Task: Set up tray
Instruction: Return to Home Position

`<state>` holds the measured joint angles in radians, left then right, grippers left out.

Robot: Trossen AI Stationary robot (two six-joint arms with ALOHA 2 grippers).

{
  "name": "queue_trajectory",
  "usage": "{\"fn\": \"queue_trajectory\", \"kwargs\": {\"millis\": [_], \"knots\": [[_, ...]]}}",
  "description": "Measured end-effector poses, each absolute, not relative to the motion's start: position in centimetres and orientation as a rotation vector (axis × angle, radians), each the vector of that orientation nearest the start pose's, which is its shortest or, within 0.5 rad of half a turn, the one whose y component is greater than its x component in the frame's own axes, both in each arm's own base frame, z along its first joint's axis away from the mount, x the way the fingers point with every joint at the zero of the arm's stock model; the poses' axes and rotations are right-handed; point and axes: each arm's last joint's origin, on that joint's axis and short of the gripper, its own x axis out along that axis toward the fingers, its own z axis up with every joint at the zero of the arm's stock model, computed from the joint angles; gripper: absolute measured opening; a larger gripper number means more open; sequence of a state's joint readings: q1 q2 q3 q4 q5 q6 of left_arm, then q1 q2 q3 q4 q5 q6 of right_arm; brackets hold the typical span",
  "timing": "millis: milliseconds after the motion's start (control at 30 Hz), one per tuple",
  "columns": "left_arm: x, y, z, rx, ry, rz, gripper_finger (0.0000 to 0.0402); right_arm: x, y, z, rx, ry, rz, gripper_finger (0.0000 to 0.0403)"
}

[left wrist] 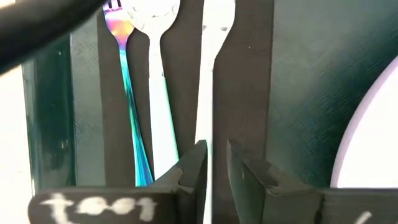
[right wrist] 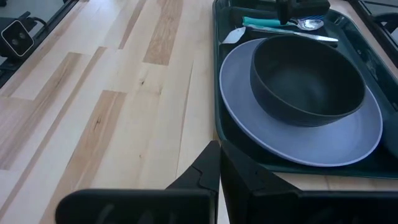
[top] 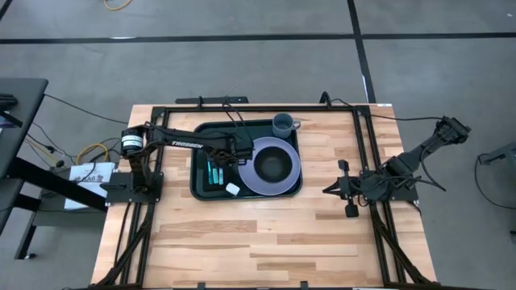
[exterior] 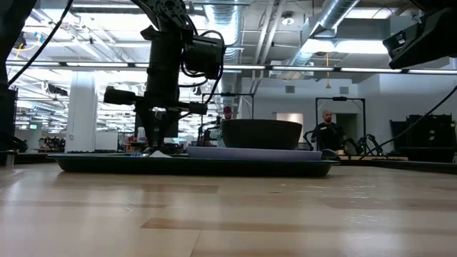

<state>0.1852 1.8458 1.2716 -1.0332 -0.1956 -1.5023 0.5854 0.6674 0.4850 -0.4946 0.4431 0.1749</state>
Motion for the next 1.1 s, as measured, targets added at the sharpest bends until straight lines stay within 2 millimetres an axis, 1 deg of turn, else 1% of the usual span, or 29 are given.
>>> {"fn": "queue_trajectory", "kwargs": {"millis": [300, 400, 467, 533, 600, 700, 767, 933, 1100], "knots": [[32.0, 6.6, 17.9, -1.085, 1.083, 1.389, 0.0044, 12.2, 6.6, 22.3, -0.164, 0.597, 0.085, 0.0005], [32.0, 6.6, 18.0, -1.041, 1.118, 1.344, 0.0044, 12.2, 6.6, 22.3, -0.158, 0.597, 0.083, 0.0005], [32.2, 6.4, 18.5, -1.007, 1.128, 1.289, 0.0044, 12.1, 6.5, 22.3, -0.115, 0.595, 0.071, 0.0005], [32.5, 6.0, 19.6, -0.967, 1.091, 1.225, 0.0044, 11.9, 6.4, 22.5, -0.048, 0.581, 0.057, 0.0005], [32.7, 5.5, 21.0, -0.933, 1.017, 1.154, 0.0044, 11.6, 6.3, 22.9, -0.004, 0.549, 0.059, 0.0005], [32.8, 4.8, 23.6, -0.865, 0.868, 1.05, 0.0044, 10.5, 5.9, 24.2, 0.04, 0.432, 0.103, 0.0005], [32.4, 4.4, 25.4, -0.814, 0.779, 1.01, 0.0044, 9.9, 5.6, 24.7, 0.053, 0.324, 0.128, 0.0005], [31.0, 3.5, 29.1, -0.734, 0.625, 0.949, 0.0044, 8.4, 4.8, 23.7, 0.11, 0.121, 0.174, 0.0005], [30.1, 2.7, 32.0, -0.671, 0.52, 0.818, 0.0044, 7.3, 4.5, 23.0, 0.104, -0.064, 0.325, 0.0005]]}}
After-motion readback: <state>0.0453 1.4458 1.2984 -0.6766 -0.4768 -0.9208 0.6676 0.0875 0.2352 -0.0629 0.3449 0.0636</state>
